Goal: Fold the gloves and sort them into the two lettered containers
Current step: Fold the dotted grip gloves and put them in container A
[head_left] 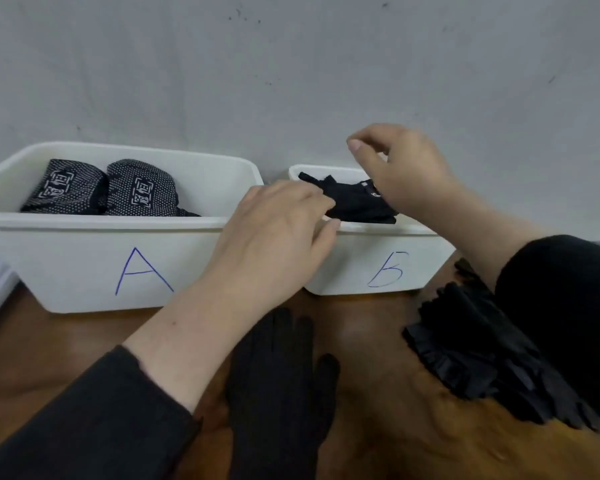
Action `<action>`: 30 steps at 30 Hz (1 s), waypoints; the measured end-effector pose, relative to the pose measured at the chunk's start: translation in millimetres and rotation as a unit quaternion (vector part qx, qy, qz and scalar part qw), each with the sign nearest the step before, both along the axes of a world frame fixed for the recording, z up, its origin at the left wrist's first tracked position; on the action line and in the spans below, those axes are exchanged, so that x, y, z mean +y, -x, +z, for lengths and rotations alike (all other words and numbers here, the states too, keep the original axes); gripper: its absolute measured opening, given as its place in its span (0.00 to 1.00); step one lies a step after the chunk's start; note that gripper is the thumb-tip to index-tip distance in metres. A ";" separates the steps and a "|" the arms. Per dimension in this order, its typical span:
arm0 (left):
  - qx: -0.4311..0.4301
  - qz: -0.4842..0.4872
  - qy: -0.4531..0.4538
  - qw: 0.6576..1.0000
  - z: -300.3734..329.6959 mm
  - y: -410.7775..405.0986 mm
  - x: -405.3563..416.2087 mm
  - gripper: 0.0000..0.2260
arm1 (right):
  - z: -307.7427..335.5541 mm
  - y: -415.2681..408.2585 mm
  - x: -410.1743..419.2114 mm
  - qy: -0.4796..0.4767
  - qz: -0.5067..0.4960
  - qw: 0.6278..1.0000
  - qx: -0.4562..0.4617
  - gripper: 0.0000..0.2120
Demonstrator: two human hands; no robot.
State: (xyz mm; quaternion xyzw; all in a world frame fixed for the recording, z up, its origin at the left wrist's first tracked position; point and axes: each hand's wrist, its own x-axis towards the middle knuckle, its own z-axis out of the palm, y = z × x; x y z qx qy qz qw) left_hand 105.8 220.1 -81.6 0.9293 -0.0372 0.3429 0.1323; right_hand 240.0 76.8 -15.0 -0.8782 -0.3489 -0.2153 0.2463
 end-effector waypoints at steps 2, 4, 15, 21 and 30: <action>-0.064 -0.012 0.051 0.997 -4.2 6.3 -8.3 0.14 | -10.6 34.9 -19.2 -0.075 0.024 0.996 -0.038 0.12; -0.088 -0.023 0.080 0.993 -12.1 15.1 -20.3 0.13 | -33.9 73.1 -41.2 -0.119 0.040 0.992 -0.022 0.12; 0.148 -0.051 0.123 0.980 -75.4 59.8 -105.8 0.14 | -169.5 174.5 -140.8 0.024 -0.001 0.993 0.116 0.10; 0.164 -0.032 0.197 0.966 -90.2 63.9 -148.0 0.15 | -157.2 174.1 -161.3 -0.205 -0.055 0.963 0.168 0.09; 0.229 -0.073 0.156 0.958 -104.4 64.9 -155.8 0.18 | -154.2 134.9 -195.6 -0.161 -0.172 0.972 -0.005 0.08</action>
